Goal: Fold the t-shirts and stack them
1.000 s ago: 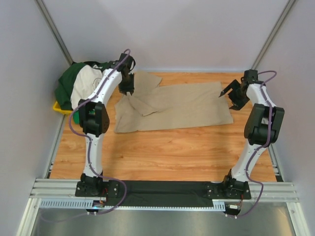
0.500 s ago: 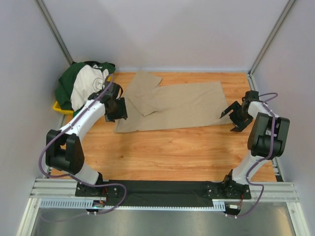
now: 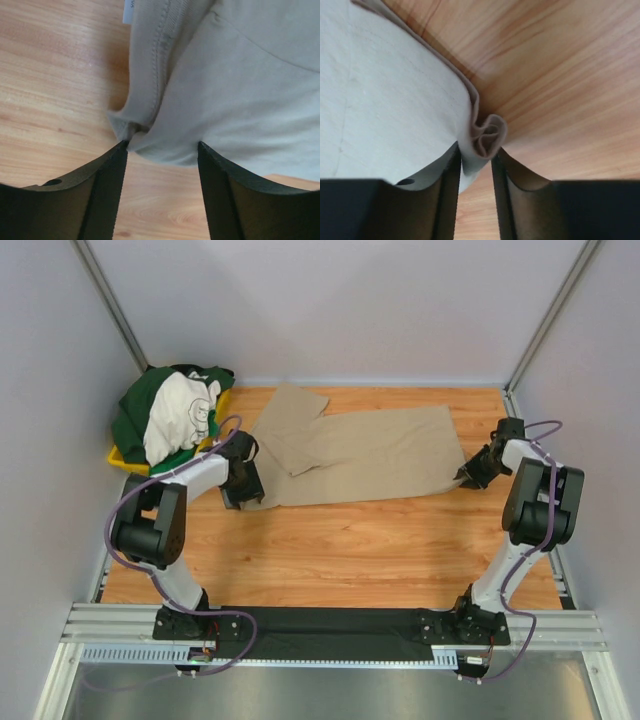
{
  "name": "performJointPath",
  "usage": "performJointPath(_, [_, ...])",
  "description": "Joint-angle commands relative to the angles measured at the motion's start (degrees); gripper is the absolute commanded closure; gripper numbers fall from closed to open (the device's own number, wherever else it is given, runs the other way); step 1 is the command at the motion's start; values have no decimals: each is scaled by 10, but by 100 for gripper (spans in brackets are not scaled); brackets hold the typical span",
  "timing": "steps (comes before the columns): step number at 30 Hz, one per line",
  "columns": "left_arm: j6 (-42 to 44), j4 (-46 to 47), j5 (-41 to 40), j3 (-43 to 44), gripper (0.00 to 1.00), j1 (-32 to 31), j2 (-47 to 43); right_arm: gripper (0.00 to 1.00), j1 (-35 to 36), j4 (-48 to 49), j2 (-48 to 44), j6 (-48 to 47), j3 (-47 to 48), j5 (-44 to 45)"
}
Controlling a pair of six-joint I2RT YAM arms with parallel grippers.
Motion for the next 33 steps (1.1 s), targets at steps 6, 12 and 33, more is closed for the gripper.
performJointPath(6, [-13, 23, -27, 96, 99, 5, 74, 100, 1, -9, 53, 11, 88, -17])
performJointPath(12, [28, -80, -58, 267, 100, 16, 29, 100, -1, -63, -25, -1, 151, -24])
performJointPath(33, [-68, -31, 23, -209, 76, 22, -269, 40, -131, 5, -308, 27, -292, -62])
